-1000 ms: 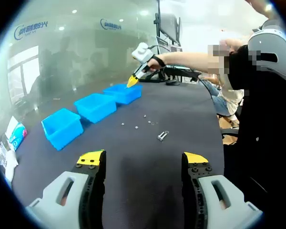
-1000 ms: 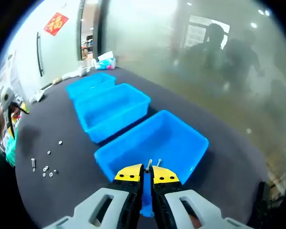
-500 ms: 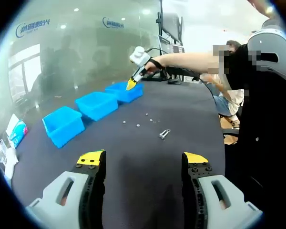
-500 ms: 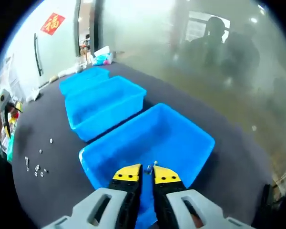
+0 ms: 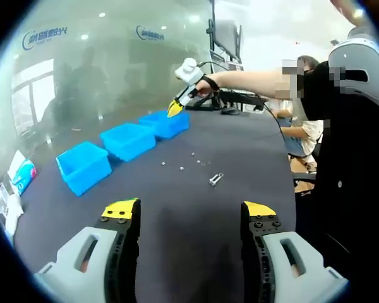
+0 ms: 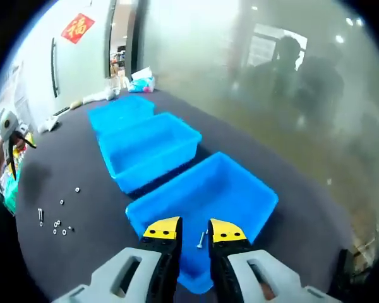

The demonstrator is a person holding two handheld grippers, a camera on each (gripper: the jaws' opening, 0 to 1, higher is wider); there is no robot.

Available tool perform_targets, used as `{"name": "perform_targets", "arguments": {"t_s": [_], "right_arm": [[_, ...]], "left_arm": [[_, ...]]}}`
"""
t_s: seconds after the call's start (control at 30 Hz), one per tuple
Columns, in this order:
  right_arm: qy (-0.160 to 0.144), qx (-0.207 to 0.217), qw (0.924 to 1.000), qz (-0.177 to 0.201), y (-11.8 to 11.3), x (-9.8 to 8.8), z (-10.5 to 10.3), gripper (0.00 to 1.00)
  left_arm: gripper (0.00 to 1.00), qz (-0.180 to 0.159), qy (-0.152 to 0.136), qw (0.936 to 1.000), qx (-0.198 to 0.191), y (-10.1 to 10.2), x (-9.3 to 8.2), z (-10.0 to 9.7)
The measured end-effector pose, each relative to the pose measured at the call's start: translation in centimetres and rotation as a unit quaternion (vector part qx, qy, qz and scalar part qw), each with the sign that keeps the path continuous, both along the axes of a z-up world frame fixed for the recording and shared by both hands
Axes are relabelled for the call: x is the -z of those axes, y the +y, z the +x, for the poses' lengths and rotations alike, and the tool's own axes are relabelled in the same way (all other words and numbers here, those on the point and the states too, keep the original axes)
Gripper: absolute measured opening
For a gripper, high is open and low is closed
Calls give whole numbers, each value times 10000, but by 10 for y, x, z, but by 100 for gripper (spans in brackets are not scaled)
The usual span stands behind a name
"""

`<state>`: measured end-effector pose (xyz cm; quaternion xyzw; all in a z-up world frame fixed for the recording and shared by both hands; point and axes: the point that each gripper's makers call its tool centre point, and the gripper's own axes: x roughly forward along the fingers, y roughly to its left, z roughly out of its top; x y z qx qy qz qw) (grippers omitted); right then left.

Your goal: Sort the screws, nuts, and washers into the corresponding bins

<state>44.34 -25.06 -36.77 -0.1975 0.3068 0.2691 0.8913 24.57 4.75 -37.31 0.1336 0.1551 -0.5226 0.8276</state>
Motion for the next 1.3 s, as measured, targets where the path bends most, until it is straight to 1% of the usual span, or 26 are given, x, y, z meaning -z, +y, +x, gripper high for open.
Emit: {"name": "perform_targets", "arguments": {"t_s": [0.03,0.2,0.23,0.33,0.43,0.53,0.57,0.6,0.67,0.7,0.8,0.93,1.1,1.13,1.2,1.3], "right_arm": [[-46,-47,10000,29,2,-3,-6,14],[-373,-339,9986,168,15,-17,-39,24],[-419,-381,9983,163,16,-18,-44,26],[-560,-553,9967,181,23,-21,-69,32],[-707,-719,9947,218,30,-23,-91,40],[-750,-818,9934,283,36,-22,-112,41],[-759,-857,9929,319,37,-22,-111,42],[-758,-888,9926,341,37,-22,-111,42],[-711,-964,9920,404,43,-19,-128,42],[-690,-981,9919,408,44,-17,-133,42],[-542,-1108,9914,439,50,-8,-156,42],[-430,-1170,9911,459,55,3,-180,40],[-381,-1207,9910,442,57,15,-195,39],[-351,-1219,9908,462,57,17,-197,39],[-238,-1238,9899,653,59,19,-203,39],[-200,-1304,9890,664,61,21,-211,39]], "left_arm": [[63,-21,2,10000,-7,0,0,0],[63,-112,12,9999,-35,1,-2,1],[63,-133,3,9999,-37,1,-3,1],[63,-205,-18,9998,-63,2,-6,1],[63,-235,-53,9997,-65,3,-10,-1],[63,-290,-62,9995,-61,3,-12,-3],[63,-301,-65,9995,-59,3,-13,-4],[63,-318,-65,9995,-56,3,-13,-4],[63,-328,-68,9994,-34,4,-14,-7],[63,-329,-69,9994,-19,4,-14,-8],[63,-355,-61,9993,-11,6,-15,-10],[63,-385,-60,9992,-6,7,-16,-13],[63,-396,-45,9992,87,6,-15,-19],[63,-410,-19,9991,111,6,-14,-21],[63,-418,-20,9990,129,6,-14,-23],[63,-372,-55,9992,129,7,-14,-23]]}}
